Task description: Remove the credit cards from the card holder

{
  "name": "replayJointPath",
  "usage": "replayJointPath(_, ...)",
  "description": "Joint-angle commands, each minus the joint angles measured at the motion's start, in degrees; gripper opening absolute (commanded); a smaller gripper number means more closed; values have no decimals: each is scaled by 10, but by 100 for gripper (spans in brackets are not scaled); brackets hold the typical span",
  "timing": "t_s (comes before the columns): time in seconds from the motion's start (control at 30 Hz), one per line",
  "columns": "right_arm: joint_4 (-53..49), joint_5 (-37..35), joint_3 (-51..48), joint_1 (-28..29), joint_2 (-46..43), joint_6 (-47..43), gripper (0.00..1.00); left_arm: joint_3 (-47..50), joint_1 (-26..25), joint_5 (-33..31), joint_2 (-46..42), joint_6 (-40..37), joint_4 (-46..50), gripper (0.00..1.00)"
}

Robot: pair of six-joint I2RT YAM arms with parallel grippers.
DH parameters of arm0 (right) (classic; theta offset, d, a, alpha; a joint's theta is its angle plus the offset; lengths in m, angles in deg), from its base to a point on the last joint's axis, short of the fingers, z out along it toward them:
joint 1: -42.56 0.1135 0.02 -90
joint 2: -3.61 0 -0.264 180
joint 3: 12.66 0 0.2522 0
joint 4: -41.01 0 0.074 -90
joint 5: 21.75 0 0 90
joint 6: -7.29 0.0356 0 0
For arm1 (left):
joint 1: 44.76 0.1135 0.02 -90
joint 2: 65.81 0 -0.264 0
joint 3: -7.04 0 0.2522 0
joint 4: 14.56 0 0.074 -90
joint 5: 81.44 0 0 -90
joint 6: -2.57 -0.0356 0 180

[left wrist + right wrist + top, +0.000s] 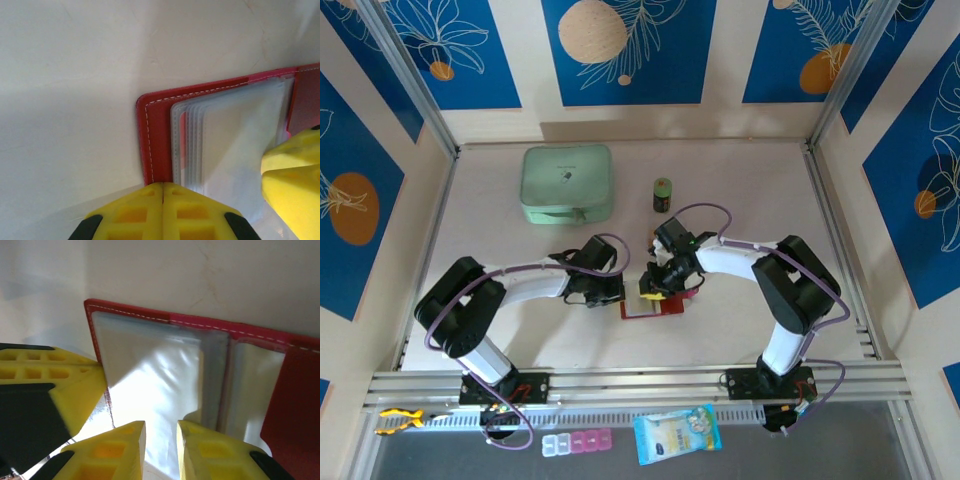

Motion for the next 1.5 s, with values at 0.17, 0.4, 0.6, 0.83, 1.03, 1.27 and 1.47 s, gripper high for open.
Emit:
replayJointPath(0.17, -5, -24, -19, 4, 0, -18, 23, -13, -4, -15, 13, -10, 27, 3)
replayJointPath(0.4, 0, -23, -30, -4, -17, -17, 23, -16, -4, -17, 17, -12, 31, 3)
replayJointPath(0.6, 3, -18, -37, -13, -23, -18, 23, -17, -5, -18, 16, -13, 32, 3)
replayJointPath(0.83, 9, -12, -44, -19, -24, -21, 23, -17, -4, -18, 14, -13, 33, 3)
replayJointPath(1.03, 19, -6, -52, -23, -22, -18, 21, -27, -4, -22, -3, -15, 46, 3)
replayJointPath(1.27, 32, 0, -61, -26, -21, -15, 17, -35, -6, 5, -39, 4, 25, 6)
replayJointPath(1.47, 44, 12, -72, -35, -21, -15, 11, -42, -12, 34, -35, 18, -1, 14)
